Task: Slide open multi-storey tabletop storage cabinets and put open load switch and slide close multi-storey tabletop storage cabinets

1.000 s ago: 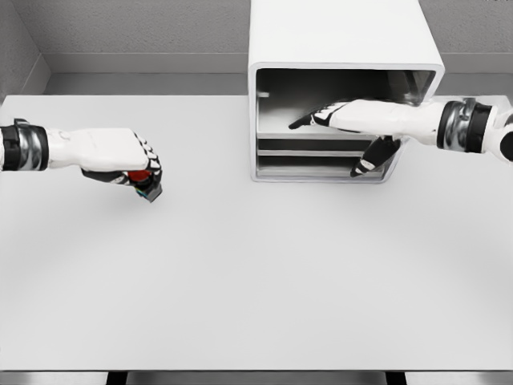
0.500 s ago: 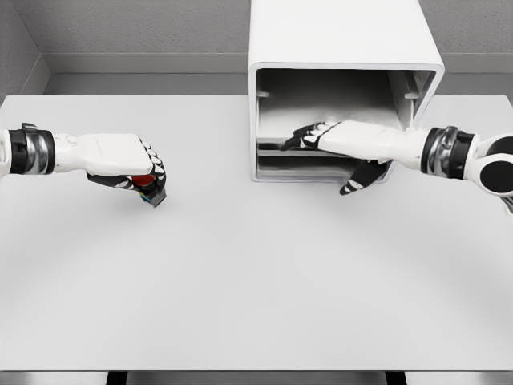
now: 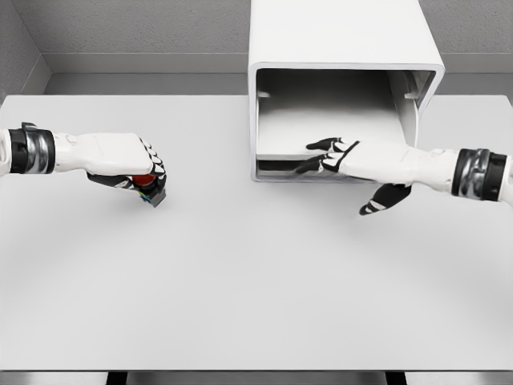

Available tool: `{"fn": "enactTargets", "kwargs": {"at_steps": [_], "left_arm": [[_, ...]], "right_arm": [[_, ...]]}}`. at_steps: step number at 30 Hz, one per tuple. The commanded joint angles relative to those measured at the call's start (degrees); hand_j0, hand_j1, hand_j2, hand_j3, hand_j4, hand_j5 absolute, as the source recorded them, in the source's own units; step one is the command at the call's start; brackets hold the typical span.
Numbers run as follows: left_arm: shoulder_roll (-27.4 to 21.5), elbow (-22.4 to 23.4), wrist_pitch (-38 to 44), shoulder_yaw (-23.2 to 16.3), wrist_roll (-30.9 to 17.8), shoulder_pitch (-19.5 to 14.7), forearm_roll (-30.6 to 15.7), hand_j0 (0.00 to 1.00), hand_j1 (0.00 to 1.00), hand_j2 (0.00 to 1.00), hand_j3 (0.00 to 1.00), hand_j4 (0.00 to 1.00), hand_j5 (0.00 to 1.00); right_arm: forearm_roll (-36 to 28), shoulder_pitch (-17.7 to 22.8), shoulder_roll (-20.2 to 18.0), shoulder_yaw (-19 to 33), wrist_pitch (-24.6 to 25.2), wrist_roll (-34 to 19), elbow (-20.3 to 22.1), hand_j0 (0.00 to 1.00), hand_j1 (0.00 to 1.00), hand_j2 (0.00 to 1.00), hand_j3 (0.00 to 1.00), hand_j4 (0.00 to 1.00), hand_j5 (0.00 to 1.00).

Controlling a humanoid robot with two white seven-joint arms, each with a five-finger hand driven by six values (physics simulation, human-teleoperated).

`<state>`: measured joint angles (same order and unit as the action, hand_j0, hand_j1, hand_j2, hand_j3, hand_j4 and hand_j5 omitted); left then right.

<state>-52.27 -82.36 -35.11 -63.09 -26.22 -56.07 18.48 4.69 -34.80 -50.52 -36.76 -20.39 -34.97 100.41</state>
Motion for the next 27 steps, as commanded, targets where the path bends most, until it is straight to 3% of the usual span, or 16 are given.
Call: {"fn": "enactTargets", "kwargs": {"at_steps": [1, 8, 12, 16, 27], "left_arm": [[-0.03, 0.0, 0.11, 0.07, 0.03, 0.0, -0.28, 0.51, 0.51, 0.51, 0.51, 0.51, 0.51], [-0.03, 0.0, 0.11, 0.07, 0.03, -0.26, -0.28, 0.51, 0.51, 0.51, 0.51, 0.51, 0.51], [-0.47, 0.0, 0.11, 0.07, 0.03, -0.26, -0.28, 0.51, 0.51, 0.51, 0.51, 0.51, 0.51], [-0.38, 0.0, 0.11, 0.07, 0.03, -0.26, -0.28, 0.51, 0.51, 0.51, 0.51, 0.51, 0.51], [-0.47, 0.0, 0.11, 0.16, 0.03, -0.26, -0.28, 0.51, 0.51, 0.51, 0.51, 0.51, 0.51]], "right_arm": [[-0.21, 0.0, -0.98, 2.04, -2.72, -0.03, 0.22, 1.0, 1.0, 1.0, 1.0, 1.0, 1.0], [-0.64, -0.09, -0.28, 3.01, -4.83, -0.03, 0.14, 1.0, 1.0, 1.0, 1.0, 1.0, 1.0], [-1.61, -1.32, 1.48, 3.01, 7.12, -0.03, 0.05, 1.0, 1.0, 1.0, 1.0, 1.0, 1.0], [-1.44, -1.93, 1.91, 2.57, 11.95, -0.03, 0.14, 1.0, 1.0, 1.0, 1.0, 1.0, 1.0], [2.08, -2.2, 1.21, -1.21, 12.04, -0.03, 0.22, 1.0, 1.0, 1.0, 1.0, 1.0, 1.0]]}}
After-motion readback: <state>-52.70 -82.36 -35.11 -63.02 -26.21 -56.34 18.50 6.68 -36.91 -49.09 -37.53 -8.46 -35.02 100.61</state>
